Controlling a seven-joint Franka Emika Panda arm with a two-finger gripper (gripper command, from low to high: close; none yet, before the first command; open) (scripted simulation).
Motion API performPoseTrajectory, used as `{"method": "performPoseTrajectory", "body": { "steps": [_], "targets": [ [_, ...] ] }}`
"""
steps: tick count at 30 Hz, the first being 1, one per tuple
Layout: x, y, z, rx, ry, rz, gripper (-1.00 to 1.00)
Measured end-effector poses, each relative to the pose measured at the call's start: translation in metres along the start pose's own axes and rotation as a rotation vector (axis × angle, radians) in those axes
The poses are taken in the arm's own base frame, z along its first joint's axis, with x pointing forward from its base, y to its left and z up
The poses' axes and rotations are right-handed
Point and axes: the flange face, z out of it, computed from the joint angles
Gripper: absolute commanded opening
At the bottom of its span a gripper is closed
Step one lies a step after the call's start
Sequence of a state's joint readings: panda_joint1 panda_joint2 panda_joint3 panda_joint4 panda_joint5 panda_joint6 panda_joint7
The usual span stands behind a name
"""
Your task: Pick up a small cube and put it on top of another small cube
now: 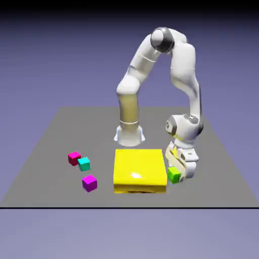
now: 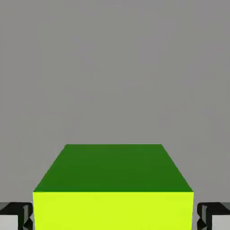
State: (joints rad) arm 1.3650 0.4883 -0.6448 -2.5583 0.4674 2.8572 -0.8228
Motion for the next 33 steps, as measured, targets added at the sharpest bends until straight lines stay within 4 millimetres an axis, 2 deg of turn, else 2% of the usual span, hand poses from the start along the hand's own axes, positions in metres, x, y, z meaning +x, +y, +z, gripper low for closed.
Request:
{"method": "performPoseTrajectory", "body": {
  "steps": [10,12,18,22,25,27,30,31,33],
  "targets": [
    [-0.002,0.003,-0.068,-0.001,0.000,0.000,-1.00],
    [0.012,0.000,-0.077,0.038,0.025,0.056,-1.00],
    [-0.017,0.098,-0.095,0.191,0.121,0.496,-1.00],
    [-0.120,0.175,-0.074,0.228,0.097,0.797,-1.00],
    [-0.203,0.207,-0.060,0.242,0.078,0.992,-1.00],
    [-0.257,0.216,-0.052,0.245,0.059,1.100,-1.00],
    [-0.337,0.218,-0.045,0.249,0.037,1.263,-1.00],
    [-0.363,0.216,-0.043,0.250,0.030,1.318,-1.00],
    [-0.402,0.198,-0.037,0.239,-0.028,1.349,-1.00]
  ]
}}
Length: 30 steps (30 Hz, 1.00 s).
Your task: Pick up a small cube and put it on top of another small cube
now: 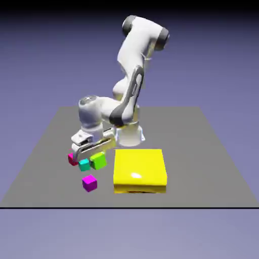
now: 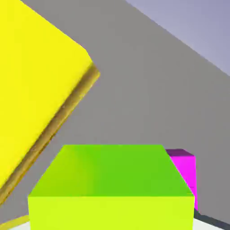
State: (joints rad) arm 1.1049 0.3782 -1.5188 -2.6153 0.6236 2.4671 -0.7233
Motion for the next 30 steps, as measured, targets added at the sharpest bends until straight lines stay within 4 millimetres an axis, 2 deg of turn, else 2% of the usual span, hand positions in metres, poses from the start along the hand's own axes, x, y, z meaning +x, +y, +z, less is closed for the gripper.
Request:
{"method": "performPoseTrajectory", "body": {
  "steps": [4,8,9,10,21,30],
  "targets": [
    [-0.056,0.058,0.006,-0.067,-0.069,0.066,-1.00],
    [-0.094,0.093,-0.003,-0.120,-0.064,0.071,-1.00],
    [-0.098,0.096,-0.004,-0.125,-0.063,0.072,-1.00],
    [-0.098,0.096,-0.004,-0.125,-0.063,0.072,-1.00],
    [-0.107,0.107,0.046,-0.135,-0.140,0.084,-1.00],
    [-0.103,0.104,0.065,-0.127,-0.095,0.075,-1.00]
  ]
}}
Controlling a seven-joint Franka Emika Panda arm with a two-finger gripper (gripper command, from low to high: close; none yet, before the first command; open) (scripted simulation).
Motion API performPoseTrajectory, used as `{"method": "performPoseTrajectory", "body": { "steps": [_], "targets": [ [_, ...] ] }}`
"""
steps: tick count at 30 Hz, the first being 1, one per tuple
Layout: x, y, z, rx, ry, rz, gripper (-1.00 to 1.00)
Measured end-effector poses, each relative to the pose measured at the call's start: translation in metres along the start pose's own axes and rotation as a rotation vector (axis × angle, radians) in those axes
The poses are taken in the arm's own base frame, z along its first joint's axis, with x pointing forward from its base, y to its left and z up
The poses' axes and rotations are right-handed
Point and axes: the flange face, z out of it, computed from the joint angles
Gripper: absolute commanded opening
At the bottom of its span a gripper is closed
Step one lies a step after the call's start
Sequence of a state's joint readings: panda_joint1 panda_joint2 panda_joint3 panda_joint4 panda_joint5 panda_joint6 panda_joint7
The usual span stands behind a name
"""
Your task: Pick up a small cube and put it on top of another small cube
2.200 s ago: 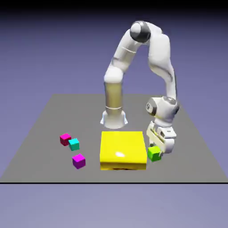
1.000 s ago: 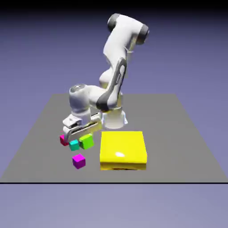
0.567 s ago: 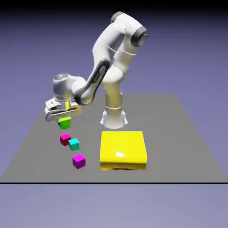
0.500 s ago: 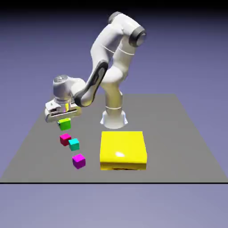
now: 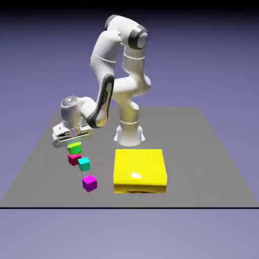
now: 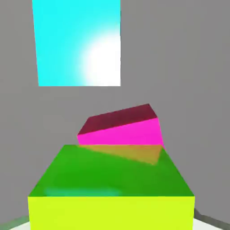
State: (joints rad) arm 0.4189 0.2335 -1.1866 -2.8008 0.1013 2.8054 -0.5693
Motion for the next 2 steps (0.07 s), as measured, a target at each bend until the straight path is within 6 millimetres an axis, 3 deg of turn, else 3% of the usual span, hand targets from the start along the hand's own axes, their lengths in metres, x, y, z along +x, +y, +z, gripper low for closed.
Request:
{"method": "performPoseTrajectory", "body": {
  "steps": [2],
  "targets": [
    [0.0023,-0.0014,0.0004,0.002,0.022,-0.001,-1.00]
  ]
}}
